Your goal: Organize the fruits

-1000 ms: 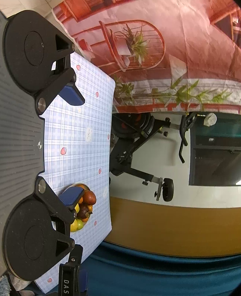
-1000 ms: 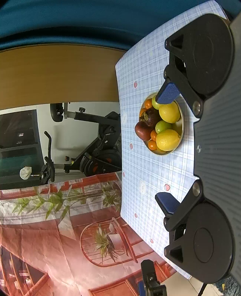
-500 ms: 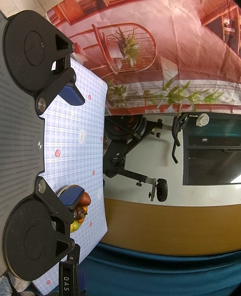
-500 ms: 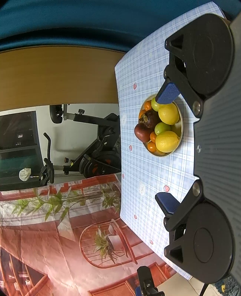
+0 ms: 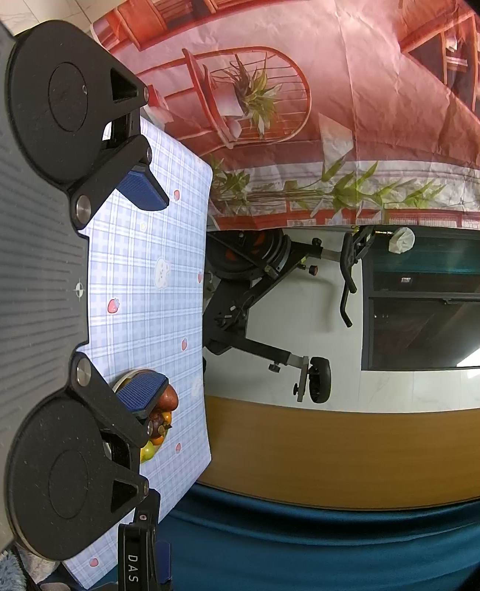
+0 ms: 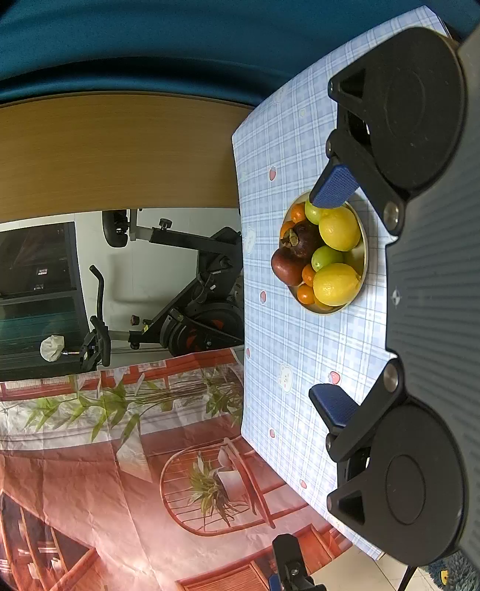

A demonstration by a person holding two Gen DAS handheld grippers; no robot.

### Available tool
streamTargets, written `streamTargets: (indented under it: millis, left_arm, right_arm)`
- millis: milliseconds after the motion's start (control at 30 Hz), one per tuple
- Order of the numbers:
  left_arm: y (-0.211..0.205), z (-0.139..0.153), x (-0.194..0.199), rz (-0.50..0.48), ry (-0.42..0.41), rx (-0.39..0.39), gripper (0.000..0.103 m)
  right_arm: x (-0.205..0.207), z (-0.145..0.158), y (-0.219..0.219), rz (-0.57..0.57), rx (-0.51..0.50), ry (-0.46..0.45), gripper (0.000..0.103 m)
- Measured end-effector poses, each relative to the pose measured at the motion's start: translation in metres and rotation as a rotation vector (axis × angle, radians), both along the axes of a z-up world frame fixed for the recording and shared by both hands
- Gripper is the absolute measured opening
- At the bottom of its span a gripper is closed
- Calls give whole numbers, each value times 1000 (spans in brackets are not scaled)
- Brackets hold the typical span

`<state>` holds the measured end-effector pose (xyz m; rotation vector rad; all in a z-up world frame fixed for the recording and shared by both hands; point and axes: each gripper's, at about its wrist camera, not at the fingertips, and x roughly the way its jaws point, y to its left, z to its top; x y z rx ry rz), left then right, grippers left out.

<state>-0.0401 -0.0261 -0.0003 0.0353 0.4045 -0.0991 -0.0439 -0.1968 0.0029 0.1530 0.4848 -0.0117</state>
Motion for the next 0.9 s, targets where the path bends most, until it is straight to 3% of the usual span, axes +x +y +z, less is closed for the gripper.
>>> streamTargets:
  millis: [900]
  left_arm:
    - [1, 1, -3, 2, -16, 0, 97]
  right_arm:
    - [-3, 2, 5, 8, -11, -6, 103]
